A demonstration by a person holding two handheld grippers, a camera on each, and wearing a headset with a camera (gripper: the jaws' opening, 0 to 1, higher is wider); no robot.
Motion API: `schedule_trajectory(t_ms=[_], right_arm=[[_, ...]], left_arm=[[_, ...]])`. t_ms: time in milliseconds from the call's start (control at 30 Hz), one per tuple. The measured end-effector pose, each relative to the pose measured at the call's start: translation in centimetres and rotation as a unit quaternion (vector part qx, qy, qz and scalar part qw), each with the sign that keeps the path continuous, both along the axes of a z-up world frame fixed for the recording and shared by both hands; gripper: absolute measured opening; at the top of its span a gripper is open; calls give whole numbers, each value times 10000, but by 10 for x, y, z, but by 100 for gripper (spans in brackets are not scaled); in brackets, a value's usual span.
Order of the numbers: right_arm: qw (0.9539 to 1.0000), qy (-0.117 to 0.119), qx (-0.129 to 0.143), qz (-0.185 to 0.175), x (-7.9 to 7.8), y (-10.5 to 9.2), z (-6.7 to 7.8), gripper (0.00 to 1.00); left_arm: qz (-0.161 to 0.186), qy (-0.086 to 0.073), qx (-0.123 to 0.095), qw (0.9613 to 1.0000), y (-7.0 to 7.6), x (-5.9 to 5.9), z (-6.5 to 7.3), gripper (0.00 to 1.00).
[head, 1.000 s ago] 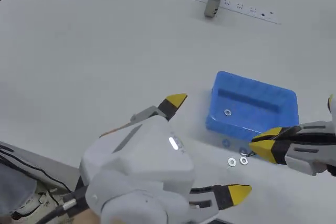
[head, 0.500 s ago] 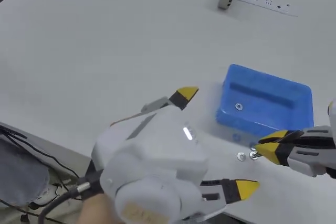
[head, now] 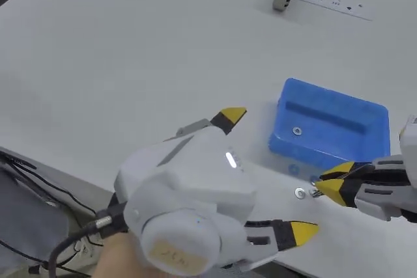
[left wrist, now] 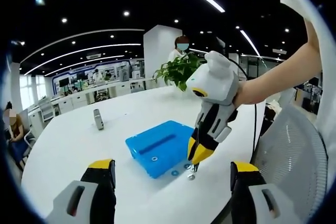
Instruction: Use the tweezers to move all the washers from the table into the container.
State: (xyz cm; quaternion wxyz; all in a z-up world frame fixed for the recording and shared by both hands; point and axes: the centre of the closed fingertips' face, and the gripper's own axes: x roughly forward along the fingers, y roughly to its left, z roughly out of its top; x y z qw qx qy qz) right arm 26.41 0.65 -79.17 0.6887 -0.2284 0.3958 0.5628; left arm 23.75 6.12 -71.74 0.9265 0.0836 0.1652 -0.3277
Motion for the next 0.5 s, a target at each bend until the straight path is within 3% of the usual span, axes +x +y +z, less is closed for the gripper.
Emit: schedule_trajectory(t_ms=[400, 500], right_arm=[[10000, -50, -35, 57, 0, 4, -1, 4], [9987, -394, -95, 302, -2, 5, -2, 3]], left_arm=[[-36, -1, -3, 10000, -1, -1, 0, 92], [-36, -20, -20, 10000, -1, -1, 1, 92]])
